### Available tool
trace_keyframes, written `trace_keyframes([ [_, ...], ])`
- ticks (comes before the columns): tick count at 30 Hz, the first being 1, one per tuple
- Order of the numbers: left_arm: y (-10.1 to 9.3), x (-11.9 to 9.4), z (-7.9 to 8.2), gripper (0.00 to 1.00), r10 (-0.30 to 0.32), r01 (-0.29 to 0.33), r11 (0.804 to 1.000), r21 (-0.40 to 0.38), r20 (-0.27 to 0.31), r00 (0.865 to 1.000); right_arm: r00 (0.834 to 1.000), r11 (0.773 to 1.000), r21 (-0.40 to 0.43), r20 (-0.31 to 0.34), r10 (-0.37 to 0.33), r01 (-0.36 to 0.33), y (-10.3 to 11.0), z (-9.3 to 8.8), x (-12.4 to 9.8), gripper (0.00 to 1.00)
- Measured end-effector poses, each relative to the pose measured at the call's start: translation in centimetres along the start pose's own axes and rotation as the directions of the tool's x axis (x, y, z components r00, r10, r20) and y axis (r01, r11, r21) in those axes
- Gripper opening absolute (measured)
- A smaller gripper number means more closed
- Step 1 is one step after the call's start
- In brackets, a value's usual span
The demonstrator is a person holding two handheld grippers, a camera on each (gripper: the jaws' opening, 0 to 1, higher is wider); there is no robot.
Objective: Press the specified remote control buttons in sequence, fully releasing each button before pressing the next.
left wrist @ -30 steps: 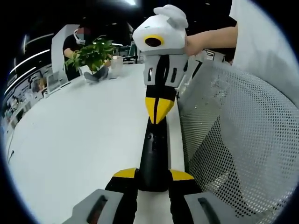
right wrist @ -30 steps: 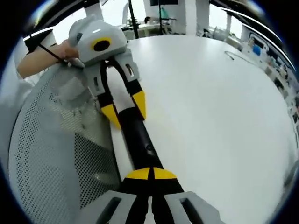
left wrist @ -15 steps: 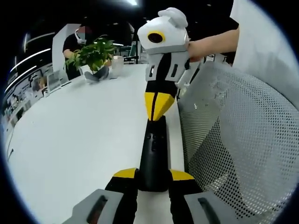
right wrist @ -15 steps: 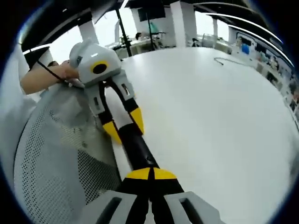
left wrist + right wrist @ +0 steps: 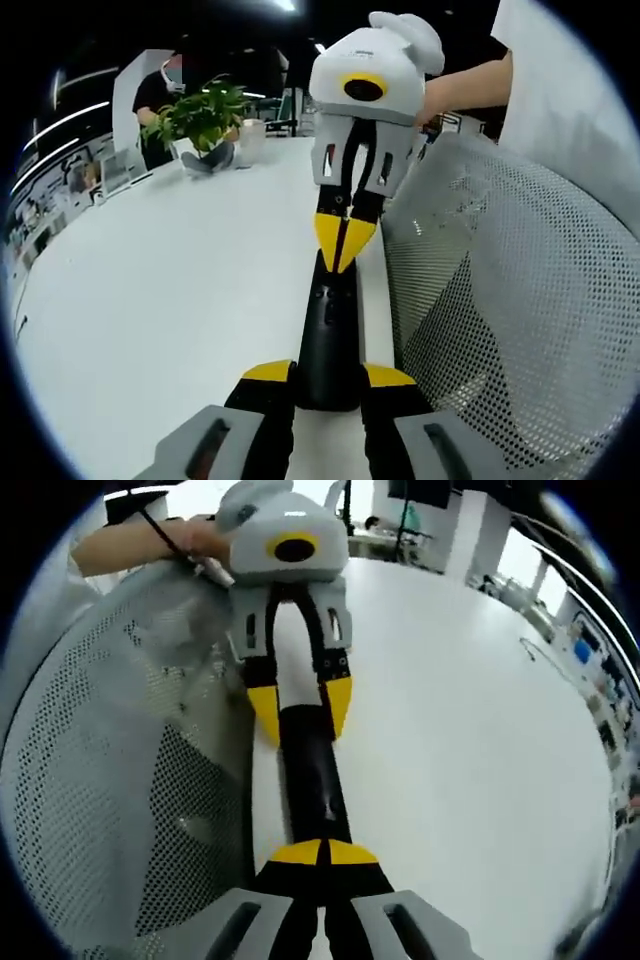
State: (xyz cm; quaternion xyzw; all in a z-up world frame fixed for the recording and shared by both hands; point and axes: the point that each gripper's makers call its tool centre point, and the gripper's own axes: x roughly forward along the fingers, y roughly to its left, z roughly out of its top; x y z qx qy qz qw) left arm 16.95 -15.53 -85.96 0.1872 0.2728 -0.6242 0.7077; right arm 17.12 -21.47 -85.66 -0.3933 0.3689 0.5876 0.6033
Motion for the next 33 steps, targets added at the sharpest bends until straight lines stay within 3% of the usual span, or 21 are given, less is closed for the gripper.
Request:
trace_keyframes([
  [12,-0.09,0.14,-0.01,0.24,-0.001,0.002,0.999,0.034,-0.012,1.0,0.987,0.994,0.072,-0.128,0.094,-0.085,-0.27,-0.09,0.29,0.0],
  [20,-0.11,0.1,0.04,0.24,-0.004,0.004,1.0,0.027,-0.01,1.0,0.983,0.989,0.083,-0.13,0.13,-0.12,-0.23,-0.28,0.16,0.0],
  [23,-0.12,0.13,0.04,0.24,-0.003,0.003,1.0,0.026,-0.009,1.0,0.99,0.992,0.071,-0.088,0.113,-0.107,-0.1,-0.31,0.05,0.0],
  [24,-0.13,0.12,0.05,0.24,-0.003,0.003,1.0,0.025,-0.008,1.0,0.994,0.995,0.046,-0.047,0.095,-0.092,-0.11,-0.2,0.04,0.0],
  [26,-0.11,0.14,0.02,0.24,-0.003,0.003,1.0,0.025,-0.008,1.0,0.998,0.995,0.07,0.011,0.069,-0.07,-0.06,-0.25,-0.11,0.0],
  [29,-0.12,0.12,0.05,0.24,-0.004,0.004,1.0,0.024,-0.009,1.0,0.995,0.993,0.11,0.093,0.026,-0.036,-0.14,-0.16,-0.28,0.0],
  [33,-0.1,0.14,0.01,0.24,-0.003,0.003,1.0,0.021,-0.007,1.0,0.986,0.995,0.091,0.162,-0.04,0.025,-0.18,-0.03,-0.38,0.0],
])
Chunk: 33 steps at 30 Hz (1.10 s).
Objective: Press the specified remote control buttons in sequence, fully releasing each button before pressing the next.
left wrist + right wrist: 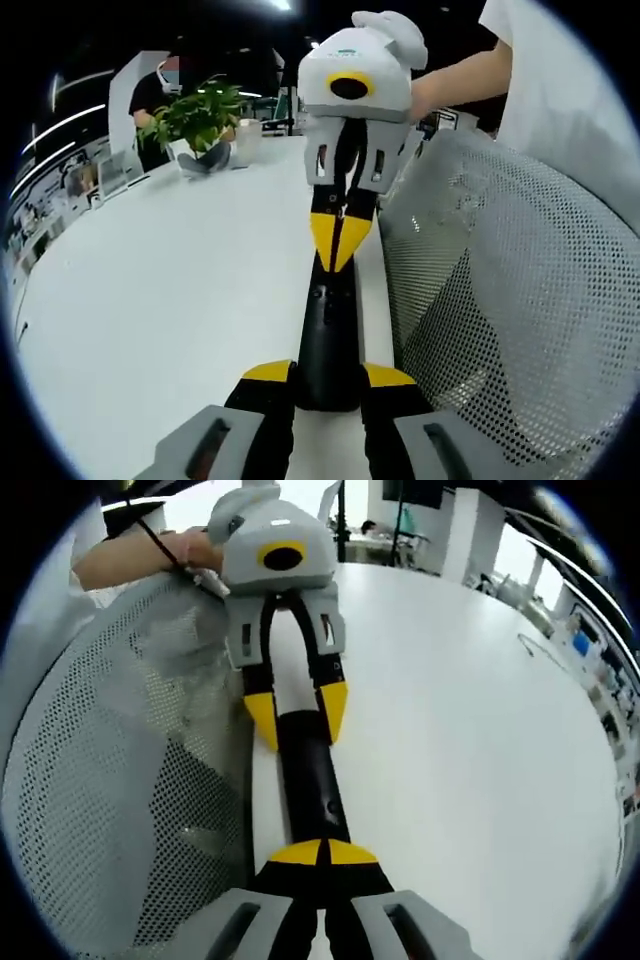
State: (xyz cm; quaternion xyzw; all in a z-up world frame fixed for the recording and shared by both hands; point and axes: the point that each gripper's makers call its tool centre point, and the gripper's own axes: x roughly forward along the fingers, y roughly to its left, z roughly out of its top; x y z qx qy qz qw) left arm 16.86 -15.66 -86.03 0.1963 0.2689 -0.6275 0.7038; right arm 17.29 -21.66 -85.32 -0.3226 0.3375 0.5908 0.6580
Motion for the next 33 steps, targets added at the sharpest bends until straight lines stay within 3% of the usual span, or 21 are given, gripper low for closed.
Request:
trace_keyframes([
  [5,-0.1,0.1,0.1,0.24,-0.005,0.005,1.0,0.0,0.003,1.0,0.999,1.0,0.017,0.039,-0.017,0.017,0.2,0.4,-0.3,0.0],
  [9,-0.1,0.0,0.0,0.24,-0.006,0.006,1.0,0.004,0.001,1.0,0.999,1.0,0.01,0.044,0.01,-0.01,0.1,1.3,0.0,0.0],
  [13,-0.1,0.1,0.0,0.24,-0.005,0.005,1.0,0.006,0.0,1.0,0.999,0.998,-0.032,-0.002,0.044,-0.044,0.4,0.9,0.8,0.0],
  [21,0.0,0.0,0.0,0.24,-0.007,0.007,1.0,0.011,-0.003,1.0,0.995,0.989,-0.138,-0.084,0.046,-0.058,0.4,0.9,0.9,0.0],
  [25,-0.1,0.0,0.0,0.24,-0.008,0.008,1.0,0.016,-0.007,1.0,0.982,0.991,-0.099,-0.175,0.076,-0.094,0.3,0.9,1.0,0.0],
  [28,-0.1,0.0,0.0,0.24,-0.009,0.009,1.0,0.019,-0.009,1.0,0.961,0.982,-0.132,-0.258,0.096,-0.133,0.3,0.8,1.1,0.0],
  [33,-0.1,0.0,0.0,0.24,-0.009,0.009,1.0,0.019,-0.009,1.0,0.961,0.986,-0.093,-0.254,0.111,-0.138,0.2,0.8,1.1,0.0],
])
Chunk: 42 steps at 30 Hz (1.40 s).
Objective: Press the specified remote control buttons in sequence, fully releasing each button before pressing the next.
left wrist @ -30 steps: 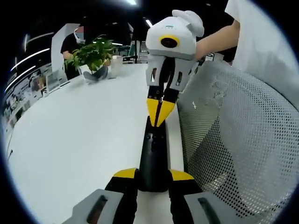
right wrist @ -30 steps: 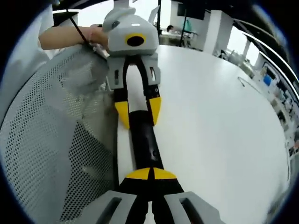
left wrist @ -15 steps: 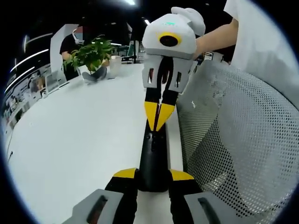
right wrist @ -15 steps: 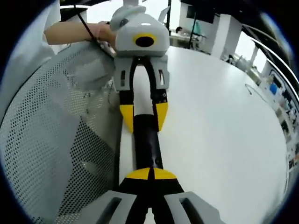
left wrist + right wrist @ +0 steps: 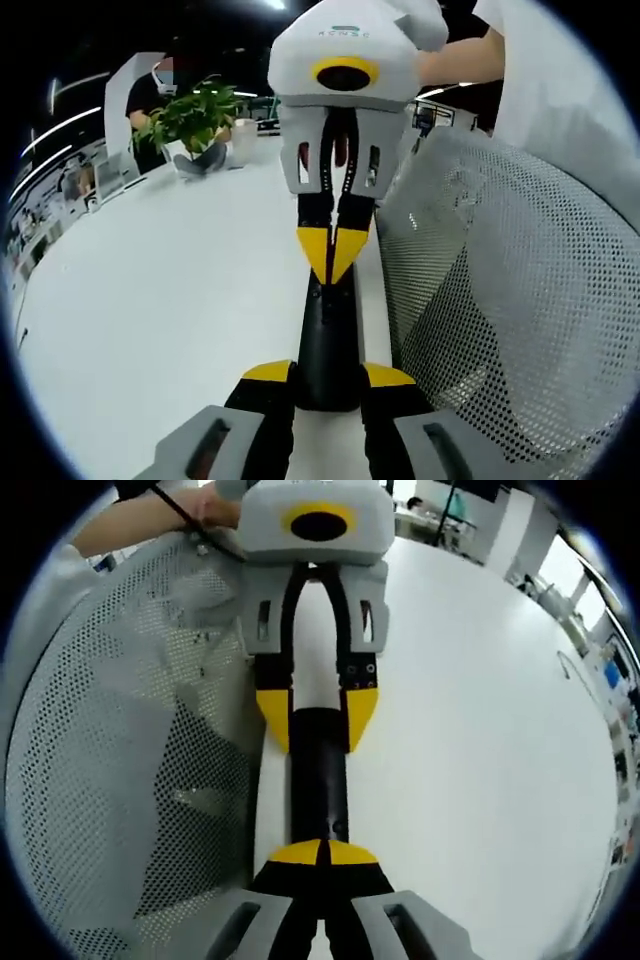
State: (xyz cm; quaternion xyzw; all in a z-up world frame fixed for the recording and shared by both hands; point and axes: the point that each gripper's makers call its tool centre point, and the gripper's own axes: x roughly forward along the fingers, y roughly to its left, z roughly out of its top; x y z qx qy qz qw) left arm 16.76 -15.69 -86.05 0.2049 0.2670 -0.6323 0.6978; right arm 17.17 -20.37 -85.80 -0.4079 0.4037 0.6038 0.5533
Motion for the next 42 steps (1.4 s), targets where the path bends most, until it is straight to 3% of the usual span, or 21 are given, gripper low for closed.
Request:
trace_keyframes([
  [5,-0.05,-0.01,0.04,0.24,-0.003,0.003,1.0,0.006,-0.005,1.0,1.0,1.0,0.006,-0.003,0.003,-0.003,0.11,0.0,0.01,0.0],
  [11,-0.08,0.01,0.01,0.24,0.0,0.0,1.0,0.011,-0.008,1.0,0.998,1.0,0.004,0.064,-0.023,0.023,0.2,-0.14,-0.26,0.0],
  [13,-0.09,0.02,0.01,0.24,0.0,0.0,1.0,0.013,-0.008,1.0,0.998,0.999,-0.035,0.062,-0.022,0.024,0.27,-0.08,-0.23,0.0],
  [17,-0.11,0.01,0.04,0.24,0.0,0.0,1.0,0.018,-0.01,1.0,0.998,0.999,-0.038,0.058,-0.024,0.026,0.3,-0.07,-0.31,0.0],
  [23,-0.1,0.05,0.03,0.24,0.001,-0.001,1.0,0.019,-0.012,1.0,0.997,1.0,0.01,0.075,-0.012,0.011,0.45,-0.1,-0.38,0.0],
  [35,-0.03,0.11,-0.01,0.24,0.0,0.001,1.0,0.012,-0.008,1.0,0.998,0.995,-0.084,0.048,-0.045,0.049,0.28,-0.32,-0.22,0.0],
  [42,-0.05,0.11,-0.03,0.24,-0.001,0.001,1.0,0.012,-0.008,1.0,0.995,0.996,-0.057,0.07,-0.067,0.071,0.11,-0.37,-0.4,0.04],
])
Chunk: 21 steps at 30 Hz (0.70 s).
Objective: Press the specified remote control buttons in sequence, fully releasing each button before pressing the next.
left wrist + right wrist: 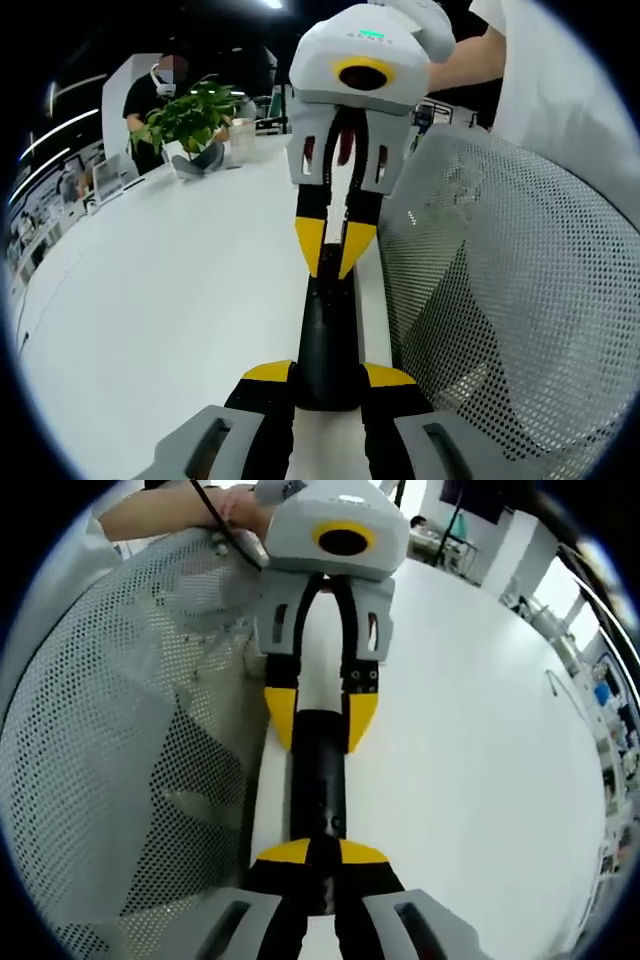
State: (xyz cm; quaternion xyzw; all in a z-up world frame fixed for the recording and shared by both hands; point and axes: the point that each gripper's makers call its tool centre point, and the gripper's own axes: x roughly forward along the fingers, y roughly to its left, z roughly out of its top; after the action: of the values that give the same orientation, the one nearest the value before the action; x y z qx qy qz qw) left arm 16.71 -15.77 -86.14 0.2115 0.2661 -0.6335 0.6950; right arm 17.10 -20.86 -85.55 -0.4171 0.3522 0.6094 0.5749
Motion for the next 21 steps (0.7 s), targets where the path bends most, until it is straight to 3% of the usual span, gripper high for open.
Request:
trace_keyframes([
  [11,-0.07,-0.01,-0.03,0.24,0.0,0.0,1.0,0.003,0.0,1.0,1.0,1.0,-0.019,-0.017,-0.012,0.012,0.38,0.01,0.31,0.03],
  [13,-0.08,0.0,-0.05,0.24,0.0,0.0,1.0,0.006,-0.001,1.0,0.999,1.0,0.018,-0.027,-0.025,0.025,0.33,-0.07,0.32,0.03],
  [17,-0.09,0.03,-0.06,0.24,-0.002,0.002,1.0,0.011,-0.003,1.0,0.995,0.996,-0.089,-0.088,-0.039,0.032,0.34,-0.15,0.45,0.03],
  [19,-0.07,0.02,-0.06,0.24,-0.002,0.002,1.0,0.013,-0.004,1.0,0.995,0.997,-0.071,-0.088,-0.045,0.039,0.48,-0.1,0.58,0.03],
  [21,-0.05,0.02,-0.08,0.24,-0.003,0.003,1.0,0.014,-0.006,1.0,0.999,1.0,-0.001,-0.044,-0.031,0.031,0.33,-0.08,0.48,0.03],
])
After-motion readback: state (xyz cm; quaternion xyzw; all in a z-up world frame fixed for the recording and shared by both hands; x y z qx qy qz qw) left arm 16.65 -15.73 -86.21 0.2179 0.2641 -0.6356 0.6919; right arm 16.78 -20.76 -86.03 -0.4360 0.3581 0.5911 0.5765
